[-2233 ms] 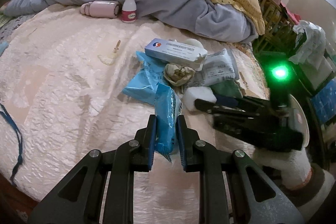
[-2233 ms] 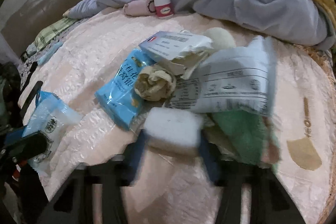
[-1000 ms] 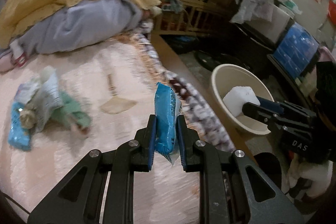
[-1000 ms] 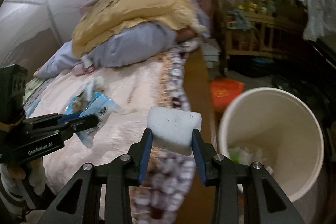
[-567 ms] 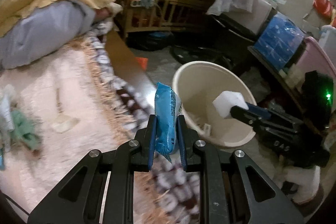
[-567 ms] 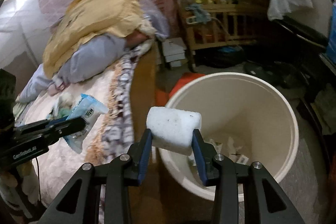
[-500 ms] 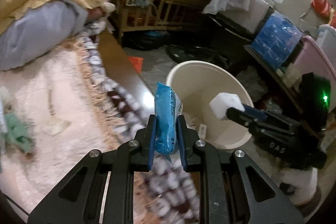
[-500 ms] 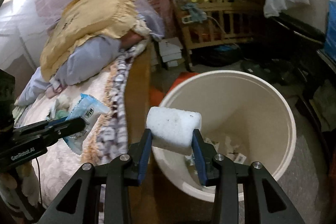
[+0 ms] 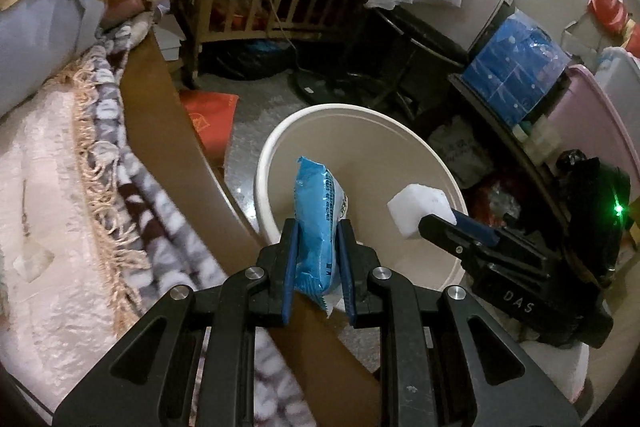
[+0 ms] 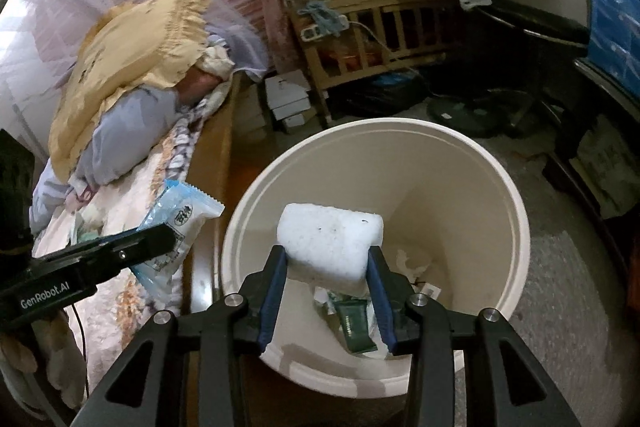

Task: Collect trash
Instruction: 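Carry blue packet and white sponge to the bucket and release them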

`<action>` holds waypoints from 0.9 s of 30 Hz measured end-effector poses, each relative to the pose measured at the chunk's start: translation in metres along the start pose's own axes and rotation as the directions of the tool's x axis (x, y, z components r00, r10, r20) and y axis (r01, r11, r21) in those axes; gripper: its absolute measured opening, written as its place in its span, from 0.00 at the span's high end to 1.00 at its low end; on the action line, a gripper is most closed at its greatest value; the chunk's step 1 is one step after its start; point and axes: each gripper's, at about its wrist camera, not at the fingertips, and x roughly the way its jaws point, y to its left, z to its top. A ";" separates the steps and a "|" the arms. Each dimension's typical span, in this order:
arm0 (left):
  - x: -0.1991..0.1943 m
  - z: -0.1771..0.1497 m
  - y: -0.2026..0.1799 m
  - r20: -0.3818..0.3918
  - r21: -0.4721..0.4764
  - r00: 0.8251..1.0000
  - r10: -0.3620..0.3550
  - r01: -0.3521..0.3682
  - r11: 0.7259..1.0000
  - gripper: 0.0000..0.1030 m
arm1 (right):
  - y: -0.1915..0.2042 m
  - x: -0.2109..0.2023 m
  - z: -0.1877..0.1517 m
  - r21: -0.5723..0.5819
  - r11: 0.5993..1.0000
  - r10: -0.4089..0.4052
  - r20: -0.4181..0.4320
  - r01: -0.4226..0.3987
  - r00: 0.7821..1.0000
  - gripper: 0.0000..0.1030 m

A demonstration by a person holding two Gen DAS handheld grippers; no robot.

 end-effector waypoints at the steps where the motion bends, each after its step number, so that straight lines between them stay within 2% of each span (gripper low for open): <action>1: 0.003 0.001 -0.001 -0.003 0.001 1.000 -0.002 0.002 1.000 0.84 | -0.003 0.001 0.000 0.008 1.000 -0.003 0.000 0.003 1.000 0.63; 8: 0.019 0.004 -0.006 -0.016 0.007 1.000 -0.014 0.015 1.000 0.84 | -0.020 0.008 0.001 0.052 0.998 -0.018 -0.011 0.019 1.000 0.61; 23: 0.034 0.010 -0.014 -0.032 0.011 0.999 -0.035 0.035 0.999 0.84 | -0.026 0.014 0.004 0.063 0.997 -0.032 -0.017 0.033 0.999 0.59; 27: 0.036 0.011 -0.014 -0.030 -0.004 0.998 -0.054 0.054 0.999 0.82 | -0.027 0.013 0.006 0.064 0.997 -0.037 -0.012 0.038 0.999 0.54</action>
